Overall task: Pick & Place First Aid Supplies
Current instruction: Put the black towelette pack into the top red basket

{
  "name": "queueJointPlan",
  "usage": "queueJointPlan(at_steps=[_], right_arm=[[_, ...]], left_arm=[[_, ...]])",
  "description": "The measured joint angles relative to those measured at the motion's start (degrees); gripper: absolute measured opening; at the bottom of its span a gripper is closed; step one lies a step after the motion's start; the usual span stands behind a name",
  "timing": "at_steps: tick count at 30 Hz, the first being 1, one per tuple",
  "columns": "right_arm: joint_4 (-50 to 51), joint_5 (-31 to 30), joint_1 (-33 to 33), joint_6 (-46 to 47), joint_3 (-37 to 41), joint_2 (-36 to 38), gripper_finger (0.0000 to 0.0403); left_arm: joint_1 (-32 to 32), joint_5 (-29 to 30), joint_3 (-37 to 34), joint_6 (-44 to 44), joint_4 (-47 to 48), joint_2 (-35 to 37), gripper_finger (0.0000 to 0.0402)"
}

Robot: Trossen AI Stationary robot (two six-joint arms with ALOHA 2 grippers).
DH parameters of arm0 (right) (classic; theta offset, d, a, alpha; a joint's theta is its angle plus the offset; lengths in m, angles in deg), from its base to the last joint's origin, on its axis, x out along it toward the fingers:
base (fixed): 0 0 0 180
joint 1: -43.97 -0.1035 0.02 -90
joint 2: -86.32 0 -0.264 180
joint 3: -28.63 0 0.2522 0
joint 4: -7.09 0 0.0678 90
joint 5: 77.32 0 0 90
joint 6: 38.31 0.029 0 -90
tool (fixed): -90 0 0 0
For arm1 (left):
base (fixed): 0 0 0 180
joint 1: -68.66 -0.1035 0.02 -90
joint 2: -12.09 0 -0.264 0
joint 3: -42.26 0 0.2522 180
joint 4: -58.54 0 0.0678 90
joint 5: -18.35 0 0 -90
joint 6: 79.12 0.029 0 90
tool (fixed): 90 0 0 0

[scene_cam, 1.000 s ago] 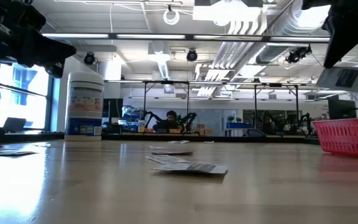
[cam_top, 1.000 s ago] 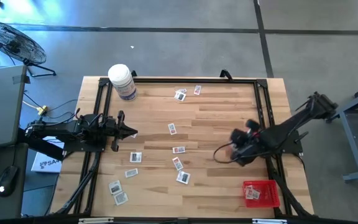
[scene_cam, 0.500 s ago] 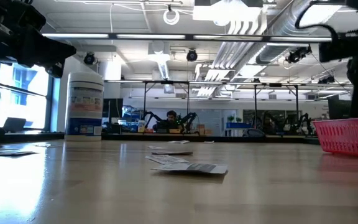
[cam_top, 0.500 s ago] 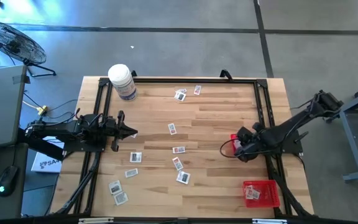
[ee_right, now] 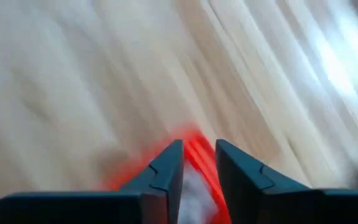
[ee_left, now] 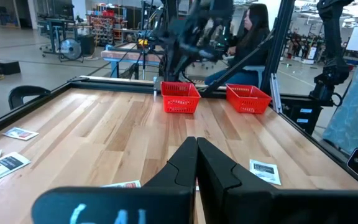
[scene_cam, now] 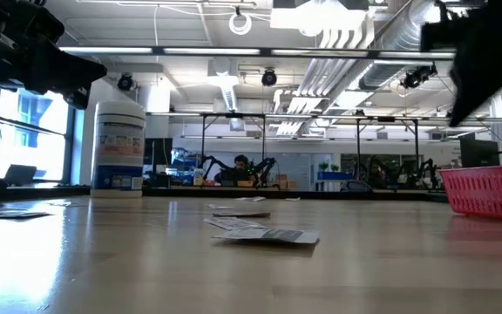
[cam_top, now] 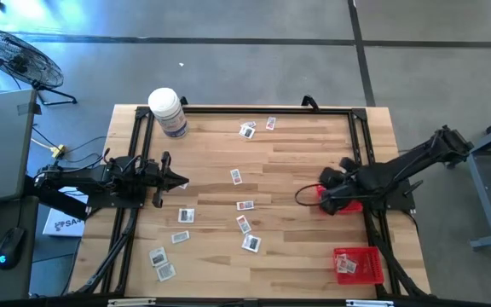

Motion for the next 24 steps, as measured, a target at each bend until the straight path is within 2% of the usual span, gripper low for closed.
queueJointPlan(at_steps=[3,5,7,10,15,24], right_arm=[[-17.67,0.49,-0.06,-12.79,-0.72,-0.07,0.0099],[-32.43,3.11,-0.06,-20.11,0.50,-1.22,0.0101],[-45.41,5.94,-0.07,-25.95,1.59,-4.27,0.0101],[-57.49,9.18,-0.09,-31.68,1.85,-11.77,0.0100],[-66.49,13.93,0.01,-35.25,-2.47,-26.81,0.0102],[-66.05,19.80,0.53,-40.82,-16.86,-46.65,0.0118]], left_arm=[[-0.01,0.00,0.00,0.02,0.00,-0.01,0.0000],[-0.02,0.00,0.00,0.02,0.00,0.00,0.0000],[0.00,0.00,0.00,0.01,0.00,0.00,0.0000],[0.00,0.00,-0.02,0.02,0.00,-0.02,0.0000],[-0.01,0.00,0.00,0.01,0.00,0.00,0.0000],[-0.01,0.00,0.00,0.02,0.00,0.00,0.0000]])
